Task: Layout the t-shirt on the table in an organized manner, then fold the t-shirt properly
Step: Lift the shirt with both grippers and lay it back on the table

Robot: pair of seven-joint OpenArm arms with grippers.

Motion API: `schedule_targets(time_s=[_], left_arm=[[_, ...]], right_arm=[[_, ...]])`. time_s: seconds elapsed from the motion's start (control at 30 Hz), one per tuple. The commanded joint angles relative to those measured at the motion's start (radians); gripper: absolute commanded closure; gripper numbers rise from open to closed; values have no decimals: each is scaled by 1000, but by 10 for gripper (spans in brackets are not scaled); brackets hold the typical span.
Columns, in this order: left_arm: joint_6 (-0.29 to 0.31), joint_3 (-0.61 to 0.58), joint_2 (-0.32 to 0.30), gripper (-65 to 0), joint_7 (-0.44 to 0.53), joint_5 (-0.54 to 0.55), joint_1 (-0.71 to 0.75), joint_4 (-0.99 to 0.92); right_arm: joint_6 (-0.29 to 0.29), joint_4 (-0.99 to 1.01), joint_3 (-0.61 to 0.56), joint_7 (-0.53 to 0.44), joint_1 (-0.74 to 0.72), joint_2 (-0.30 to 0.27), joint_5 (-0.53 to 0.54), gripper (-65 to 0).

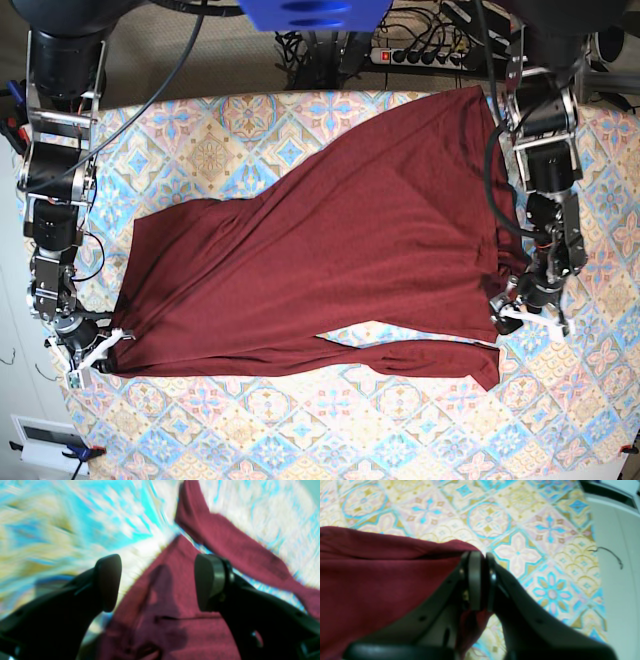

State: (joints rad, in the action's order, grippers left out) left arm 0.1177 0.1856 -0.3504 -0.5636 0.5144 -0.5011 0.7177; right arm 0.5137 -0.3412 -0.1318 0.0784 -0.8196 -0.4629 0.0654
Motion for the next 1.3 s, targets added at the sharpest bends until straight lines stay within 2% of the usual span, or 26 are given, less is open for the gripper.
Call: schedule_targets(time_s=[0.0,0.17,0.3,0.33,0.37,0.47,0.5,0.57,0.63,0.73,0.9,1.0,1.13,1.2,1.27], left_arm=[[7,1,1,-430,38,-6,-47,-30],[9,-51,61,-425,129,-133,-100,-120],[7,-113,92,-421,164,-213,-121,-181],[7,-120,93,-404,165,-224,-124,-181],[7,-120,96,-355,165,-234,-130,-181],[7,-113,90,-71,170,-264,-143,-183],[6,-111,89,0,178,-270,-155,-185],[0,-111,61,0,204,-276,-161,-185],[-33,-111,35,-23,238,-276,-163,-185],[-74,-111,-2,0,287,-276,-182,-185],[-128,-70,-66,0,302,-268,-204,-186],[-132,-10,-82,0,314,-276,-219,-186],[-132,1,-86,0,314,-277,-222,-186],[-132,1,-83,-56,314,-277,-222,-186],[-132,1,-82,-167,314,-279,-222,-186]], right_arm=[[-5,-19,17,-27,-37,-13,-3,-7],[-3,-26,71,-27,16,-12,-46,-7],[0,-26,85,-27,30,-12,-46,-7],[0,-26,85,-29,32,-12,-46,-7],[0,-26,85,-30,32,-12,-46,-7],[0,-26,85,-32,32,-12,-46,-7],[0,-26,85,-33,32,-12,-46,-7],[0,-26,85,-33,32,-12,-46,-7],[0,-26,85,-29,32,-12,-46,-7],[0,-26,85,-29,32,-12,-46,-7],[0,-26,83,-29,32,-12,-46,-7],[0,-26,82,-29,32,-12,-46,-7],[1,-28,77,-36,33,-12,-48,-7],[1,-31,77,-36,33,-10,-48,-15],[1,-68,76,-29,41,-9,-48,-66]])
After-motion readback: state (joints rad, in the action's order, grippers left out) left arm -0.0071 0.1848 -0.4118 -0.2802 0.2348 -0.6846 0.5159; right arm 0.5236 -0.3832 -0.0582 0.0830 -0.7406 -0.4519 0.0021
